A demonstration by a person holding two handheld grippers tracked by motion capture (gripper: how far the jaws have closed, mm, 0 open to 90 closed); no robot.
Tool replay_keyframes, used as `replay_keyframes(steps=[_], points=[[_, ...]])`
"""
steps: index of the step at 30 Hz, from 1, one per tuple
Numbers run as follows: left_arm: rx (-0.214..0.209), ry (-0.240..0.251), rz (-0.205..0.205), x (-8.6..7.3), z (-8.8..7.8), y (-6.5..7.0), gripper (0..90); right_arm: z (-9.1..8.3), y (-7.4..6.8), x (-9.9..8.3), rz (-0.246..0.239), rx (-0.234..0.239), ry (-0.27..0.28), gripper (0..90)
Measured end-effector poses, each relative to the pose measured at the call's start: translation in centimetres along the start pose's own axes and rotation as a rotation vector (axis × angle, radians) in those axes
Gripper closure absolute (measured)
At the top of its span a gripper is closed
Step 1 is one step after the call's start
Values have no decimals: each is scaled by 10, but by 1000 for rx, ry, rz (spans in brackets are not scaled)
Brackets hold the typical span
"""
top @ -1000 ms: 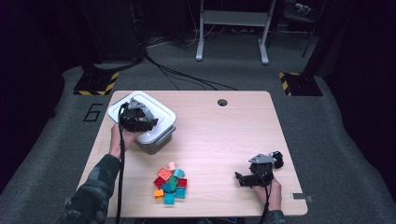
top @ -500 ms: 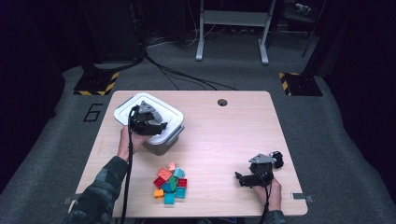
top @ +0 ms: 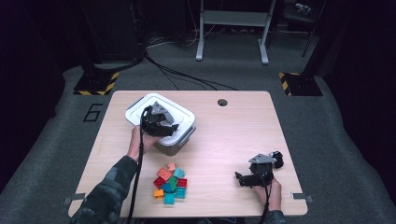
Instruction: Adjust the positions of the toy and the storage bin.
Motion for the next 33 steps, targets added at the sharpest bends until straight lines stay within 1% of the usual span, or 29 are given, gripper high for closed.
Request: replay_keyframes(steps=[1,2,4,5,6,7,11,13,14,15,17,18,21,22,24,25,26,27,29,31,32,33], points=[[-3,-9,9,0,0,2,347,0,0,0,0,0,0,25],[-3,-5,5,2,1,4,347,0,0,0,0,0,-1,25],[-16,-4,17,4,3,11,346,0,0,0,-2,-1,-3,25],[-16,-4,17,4,3,11,346,0,0,0,-2,-1,-3,25],[-20,-5,19,5,4,13,346,0,0,0,0,0,-1,25],[-23,-11,30,6,4,16,345,0,0,0,0,2,-3,25],[-36,-6,35,9,6,25,345,0,0,0,0,1,-2,25],[-42,-6,48,10,7,30,345,0,0,0,0,0,-1,25],[-51,-8,44,11,8,33,345,0,-1,0,6,1,-3,25],[-55,-8,56,11,8,35,345,0,0,0,-2,2,-3,25],[-68,-9,69,13,9,41,345,0,0,0,1,-1,-3,25],[-68,-9,69,13,9,41,345,0,0,0,1,-1,-3,25],[-84,-13,79,15,11,49,345,0,0,0,-1,-1,-2,25],[-88,-8,80,16,11,51,345,0,0,0,-1,2,-3,25],[-96,-16,102,17,12,55,345,0,0,0,-2,2,-3,25],[-101,-12,113,19,13,60,345,0,0,0,-1,1,0,25],[-101,-12,113,19,13,60,345,0,0,0,-1,1,0,25],[-108,-10,112,19,13,63,345,0,0,-1,-3,5,-7,25],[-110,-11,129,21,14,67,345,0,0,0,0,-1,0,25],[-121,-11,137,22,14,74,345,0,0,0,-2,3,-3,25],[-129,-10,133,22,14,77,345,0,0,1,0,-3,9,25],[-129,-8,140,22,14,79,345,0,0,0,0,-5,4,25]])
Point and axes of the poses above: each handheld gripper's, and its own axes: z roughly forward along the jaws, x roughly out of its top, y roughly to its right, the point moved 10 cm from there along z, roughly forward along the jaws, and after that the axes turned 8 degrees about -y, right-handed, at the moved point
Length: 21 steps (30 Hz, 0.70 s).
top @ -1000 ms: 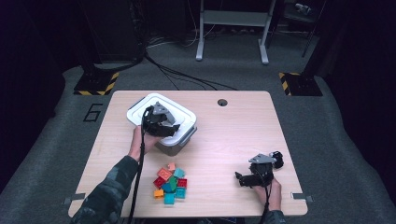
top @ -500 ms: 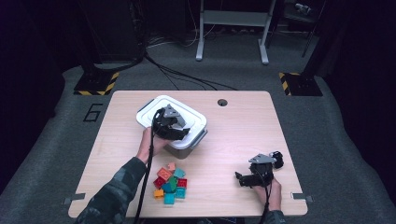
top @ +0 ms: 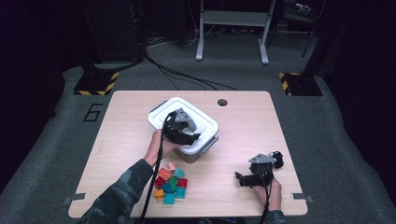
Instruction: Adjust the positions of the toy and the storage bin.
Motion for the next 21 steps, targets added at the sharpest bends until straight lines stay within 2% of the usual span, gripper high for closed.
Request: replay_keyframes(steps=[21], points=[[-68,17,61,8,4,44,344,0,0,0,0,0,-4,28]])
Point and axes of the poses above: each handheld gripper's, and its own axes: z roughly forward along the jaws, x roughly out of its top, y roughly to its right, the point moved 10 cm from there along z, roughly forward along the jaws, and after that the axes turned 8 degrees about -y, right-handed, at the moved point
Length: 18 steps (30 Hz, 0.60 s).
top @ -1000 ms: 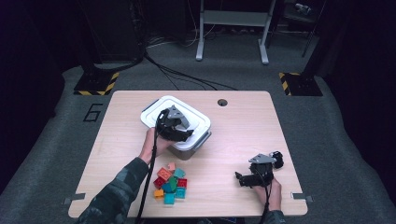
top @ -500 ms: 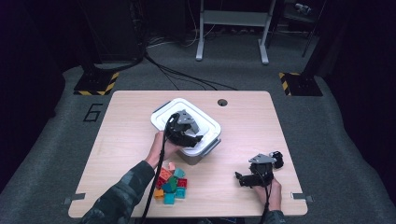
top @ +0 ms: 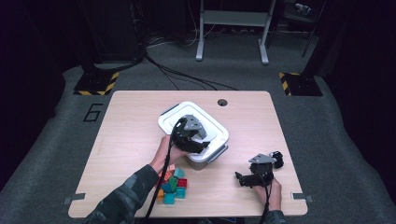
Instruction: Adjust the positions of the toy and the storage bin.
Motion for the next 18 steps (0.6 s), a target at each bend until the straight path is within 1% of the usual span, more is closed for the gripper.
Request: replay_keyframes(steps=[2,4,5,7,9,11,13,14,15,18], points=[[-5,-3,18,1,0,4,344,0,0,0,4,0,-2,29],[-17,-4,24,2,1,9,344,0,0,0,7,-1,-1,29],[-17,-4,24,2,1,9,343,0,0,0,7,-1,-1,29],[-20,-3,44,3,1,13,344,0,0,0,6,-1,-2,29],[-28,-2,40,3,1,17,344,0,0,0,7,0,-1,29],[-29,-3,53,4,2,20,344,0,1,0,5,-1,0,29],[-45,-7,55,4,2,24,344,0,1,0,7,-1,0,29],[-38,-3,63,5,2,25,343,0,0,0,11,2,0,29],[-47,-6,61,4,2,27,344,0,0,0,11,1,1,29],[-48,-3,67,5,2,30,344,0,0,0,12,1,1,29]])
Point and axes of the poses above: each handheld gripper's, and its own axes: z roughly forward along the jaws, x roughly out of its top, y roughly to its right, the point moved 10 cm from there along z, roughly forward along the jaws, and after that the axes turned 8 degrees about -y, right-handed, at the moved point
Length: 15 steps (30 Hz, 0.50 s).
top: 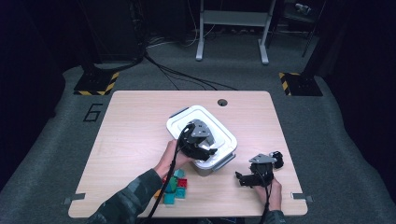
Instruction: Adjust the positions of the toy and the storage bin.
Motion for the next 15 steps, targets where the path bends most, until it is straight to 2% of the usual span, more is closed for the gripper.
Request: replay_keyframes(steps=[3,6,11,15], points=[[-10,-6,7,0,0,2,343,0,0,0,1,1,1,29],[18,-17,27,0,-2,0,315,0,0,0,0,2,-1,30],[36,-37,36,-2,-6,0,216,0,0,0,2,2,0,30],[63,-14,22,-3,-18,-6,177,0,0,0,3,1,0,30]])
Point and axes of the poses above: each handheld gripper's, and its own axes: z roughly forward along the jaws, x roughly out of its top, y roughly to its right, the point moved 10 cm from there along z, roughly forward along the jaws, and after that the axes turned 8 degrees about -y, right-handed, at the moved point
